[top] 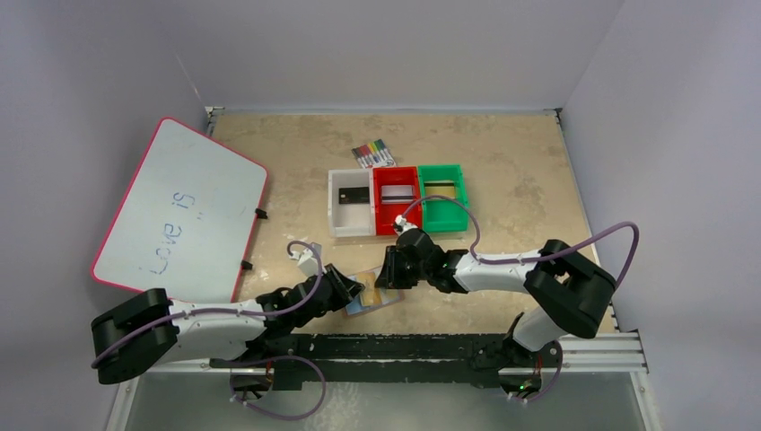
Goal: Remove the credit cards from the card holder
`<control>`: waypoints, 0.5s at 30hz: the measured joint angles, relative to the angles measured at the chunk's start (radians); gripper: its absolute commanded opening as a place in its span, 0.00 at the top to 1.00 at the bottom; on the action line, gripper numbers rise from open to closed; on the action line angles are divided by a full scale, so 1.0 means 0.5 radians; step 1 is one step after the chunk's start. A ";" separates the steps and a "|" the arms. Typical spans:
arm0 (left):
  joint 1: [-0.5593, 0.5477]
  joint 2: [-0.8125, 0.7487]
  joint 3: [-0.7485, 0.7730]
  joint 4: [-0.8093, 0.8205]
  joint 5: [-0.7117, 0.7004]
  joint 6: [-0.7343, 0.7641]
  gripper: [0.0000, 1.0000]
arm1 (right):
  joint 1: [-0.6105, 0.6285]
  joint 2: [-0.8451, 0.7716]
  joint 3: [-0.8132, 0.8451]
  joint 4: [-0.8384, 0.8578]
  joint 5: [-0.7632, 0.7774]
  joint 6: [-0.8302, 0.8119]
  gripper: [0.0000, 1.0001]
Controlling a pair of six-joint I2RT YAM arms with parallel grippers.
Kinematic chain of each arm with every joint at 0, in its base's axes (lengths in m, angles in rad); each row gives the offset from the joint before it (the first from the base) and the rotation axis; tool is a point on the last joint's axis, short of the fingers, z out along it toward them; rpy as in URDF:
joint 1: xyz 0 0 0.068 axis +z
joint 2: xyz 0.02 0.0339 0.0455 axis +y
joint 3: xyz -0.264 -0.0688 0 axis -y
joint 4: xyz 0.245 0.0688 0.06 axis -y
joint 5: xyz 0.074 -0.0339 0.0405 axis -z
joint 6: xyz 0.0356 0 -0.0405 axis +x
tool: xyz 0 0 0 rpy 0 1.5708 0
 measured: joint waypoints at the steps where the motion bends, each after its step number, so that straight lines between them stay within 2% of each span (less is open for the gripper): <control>1: 0.000 0.009 -0.002 0.016 0.001 0.000 0.79 | 0.000 0.002 0.000 0.004 -0.001 0.000 0.72; 8: 0.000 0.073 -0.004 0.073 0.002 -0.014 0.82 | 0.000 0.010 0.000 0.021 -0.004 0.000 0.73; 15: 0.000 0.126 -0.004 0.125 0.024 -0.014 0.98 | 0.000 0.012 0.000 0.023 -0.003 0.000 0.73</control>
